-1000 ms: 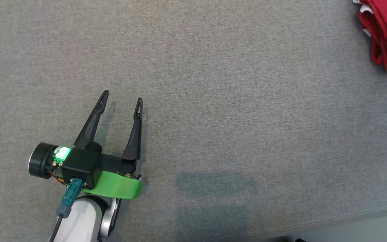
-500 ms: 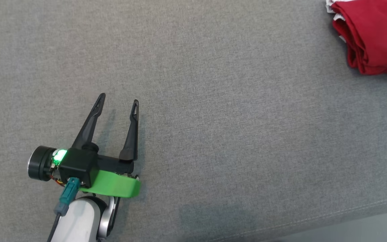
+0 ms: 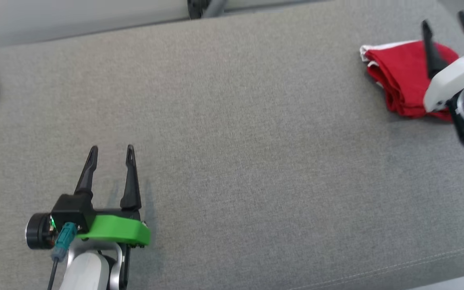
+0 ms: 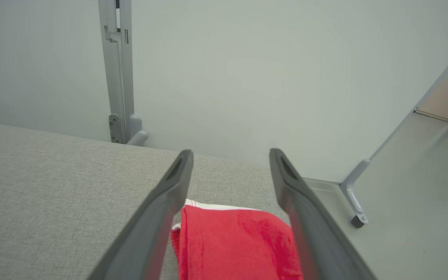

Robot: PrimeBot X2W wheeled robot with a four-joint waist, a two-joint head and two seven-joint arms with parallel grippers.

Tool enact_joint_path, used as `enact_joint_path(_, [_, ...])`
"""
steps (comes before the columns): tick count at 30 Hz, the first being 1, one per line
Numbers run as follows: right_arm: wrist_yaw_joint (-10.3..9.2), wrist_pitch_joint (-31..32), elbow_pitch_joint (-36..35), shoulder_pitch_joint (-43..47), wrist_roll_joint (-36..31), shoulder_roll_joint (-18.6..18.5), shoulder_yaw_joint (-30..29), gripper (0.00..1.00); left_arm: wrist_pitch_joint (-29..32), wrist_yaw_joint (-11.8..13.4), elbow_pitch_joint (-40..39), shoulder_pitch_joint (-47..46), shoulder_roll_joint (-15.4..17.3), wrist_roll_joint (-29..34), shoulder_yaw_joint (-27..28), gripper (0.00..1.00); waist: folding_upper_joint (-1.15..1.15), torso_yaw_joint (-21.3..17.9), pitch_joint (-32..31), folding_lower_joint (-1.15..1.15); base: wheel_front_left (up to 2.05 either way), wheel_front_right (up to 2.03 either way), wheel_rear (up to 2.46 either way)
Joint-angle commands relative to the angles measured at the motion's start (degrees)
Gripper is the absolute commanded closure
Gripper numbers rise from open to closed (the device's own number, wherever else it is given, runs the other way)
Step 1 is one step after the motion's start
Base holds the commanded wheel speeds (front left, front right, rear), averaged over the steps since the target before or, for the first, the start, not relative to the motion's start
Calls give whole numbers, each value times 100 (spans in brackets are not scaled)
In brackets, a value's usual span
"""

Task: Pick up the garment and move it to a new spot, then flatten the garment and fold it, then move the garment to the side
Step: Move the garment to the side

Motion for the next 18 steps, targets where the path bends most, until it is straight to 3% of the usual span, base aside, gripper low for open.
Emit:
enact_joint_path(1, [-10,-17,-192,295,-87,88,-97,0,-45,47,113,133,-47,-73,65,0,18,64,-647,0,0,0,0])
enact_joint_path(12, [-10,-18,-1777,2152,-51,914,-607,0,-119,116,493,742,-204,-179,321,0,18,248,-1418,0,0,0,0])
enact_joint_path(18, [-10,-17,-2789,3225,-461,1352,-1091,0,-117,87,376,1056,-255,-84,433,0,18,368,-1488,0,0,0,0])
